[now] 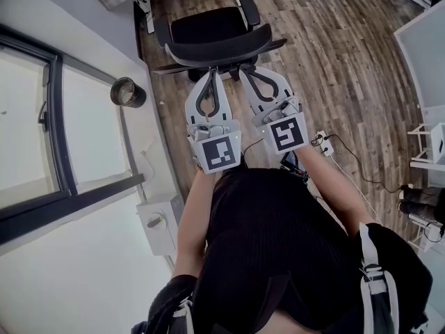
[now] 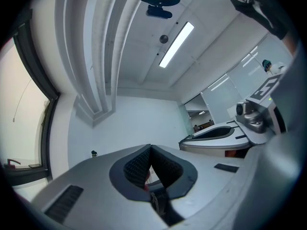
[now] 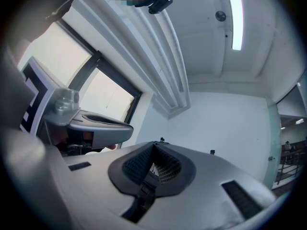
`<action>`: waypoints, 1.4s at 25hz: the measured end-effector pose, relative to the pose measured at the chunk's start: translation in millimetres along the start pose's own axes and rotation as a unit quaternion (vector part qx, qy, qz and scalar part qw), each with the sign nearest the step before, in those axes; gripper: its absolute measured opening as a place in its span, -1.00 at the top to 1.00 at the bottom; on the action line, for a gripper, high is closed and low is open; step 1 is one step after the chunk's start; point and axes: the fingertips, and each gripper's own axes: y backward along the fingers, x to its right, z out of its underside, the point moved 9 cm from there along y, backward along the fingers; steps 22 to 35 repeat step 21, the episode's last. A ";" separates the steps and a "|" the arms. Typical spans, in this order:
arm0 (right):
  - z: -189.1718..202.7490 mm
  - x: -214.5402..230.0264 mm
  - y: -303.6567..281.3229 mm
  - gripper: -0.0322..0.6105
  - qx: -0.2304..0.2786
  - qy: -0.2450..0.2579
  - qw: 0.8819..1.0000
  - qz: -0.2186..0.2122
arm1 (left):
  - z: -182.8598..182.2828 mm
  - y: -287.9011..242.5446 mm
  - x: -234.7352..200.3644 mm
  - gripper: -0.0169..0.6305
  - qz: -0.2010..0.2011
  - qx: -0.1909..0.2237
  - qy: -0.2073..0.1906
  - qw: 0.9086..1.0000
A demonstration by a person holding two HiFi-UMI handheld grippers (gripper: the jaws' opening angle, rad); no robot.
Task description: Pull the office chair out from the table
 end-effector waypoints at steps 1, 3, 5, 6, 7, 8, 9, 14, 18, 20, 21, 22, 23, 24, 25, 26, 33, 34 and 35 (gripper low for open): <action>0.4 -0.7 -1.0 0.89 0.000 -0.002 1.000 -0.001 | 1.2 0.2 -0.5 0.98 0.000 -0.001 0.001 1.000; 0.5 -2.7 -3.6 0.88 -0.002 -0.001 1.000 -0.004 | 3.0 0.6 -3.4 0.98 -0.001 -0.005 0.003 1.000; 0.4 -4.0 -7.0 0.88 -0.007 0.002 1.000 -0.008 | 3.7 0.0 -7.1 0.98 -0.004 -0.006 0.005 1.000; 0.2 -3.8 -8.3 0.89 -0.008 0.002 1.000 -0.010 | 3.7 -0.7 -8.2 0.98 -0.005 -0.007 0.005 1.000; 0.2 -3.5 -9.3 0.88 -0.009 0.001 1.000 -0.010 | 3.7 -1.4 -9.0 0.98 -0.005 -0.007 0.003 1.000; 0.4 -3.3 -10.3 0.88 -0.010 0.000 1.000 -0.011 | 4.1 -1.9 -9.6 0.98 -0.005 -0.008 0.003 1.000; 0.9 -3.4 -11.2 0.88 -0.011 -0.001 1.000 -0.010 | 4.8 -2.2 -10.2 0.98 -0.005 -0.009 0.003 1.000; 4.6 -3.0 -17.8 0.88 -0.011 0.004 1.000 -0.009 | 10.1 -6.0 -13.5 0.98 -0.003 -0.011 -0.001 1.000; 7.9 -1.1 -23.9 0.88 -0.015 0.004 1.000 -0.008 | 14.1 -10.7 -17.1 0.98 -0.001 -0.014 -0.002 1.000; 10.4 -0.8 -28.1 0.88 -0.016 0.004 1.000 -0.008 | 17.5 -13.4 -20.3 0.98 -0.001 -0.016 -0.004 1.000; 11.8 -0.7 -30.4 0.88 -0.017 0.005 1.000 -0.007 | 19.3 -14.8 -22.1 0.98 -0.001 -0.018 -0.005 1.000; 11.8 -0.7 -30.4 0.88 -0.017 0.005 1.000 -0.007 | 19.3 -14.8 -22.1 0.98 -0.001 -0.018 -0.005 1.000; 11.8 -0.7 -30.4 0.88 -0.017 0.005 1.000 -0.007 | 19.3 -14.8 -22.1 0.98 -0.001 -0.018 -0.005 1.000; 11.8 -0.7 -30.4 0.88 -0.017 0.005 1.000 -0.007 | 19.3 -14.8 -22.1 0.98 -0.001 -0.018 -0.005 1.000; 11.8 -0.7 -30.4 0.88 -0.017 0.005 1.000 -0.007 | 19.3 -14.8 -22.1 0.98 -0.001 -0.018 -0.005 1.000; 11.8 -0.7 -30.4 0.88 -0.017 0.005 1.000 -0.007 | 19.3 -14.8 -22.1 0.98 -0.001 -0.018 -0.005 1.000; 11.8 -0.7 -30.4 0.88 -0.017 0.005 1.000 -0.007 | 19.3 -14.8 -22.1 0.98 -0.001 -0.018 -0.005 1.000; 11.8 -0.7 -30.4 0.88 -0.017 0.005 1.000 -0.007 | 19.3 -14.8 -22.1 0.98 -0.001 -0.018 -0.005 1.000; 11.8 -0.7 -30.4 0.88 -0.017 0.005 1.000 -0.007 | 19.3 -14.8 -22.1 0.98 -0.001 -0.018 -0.005 1.000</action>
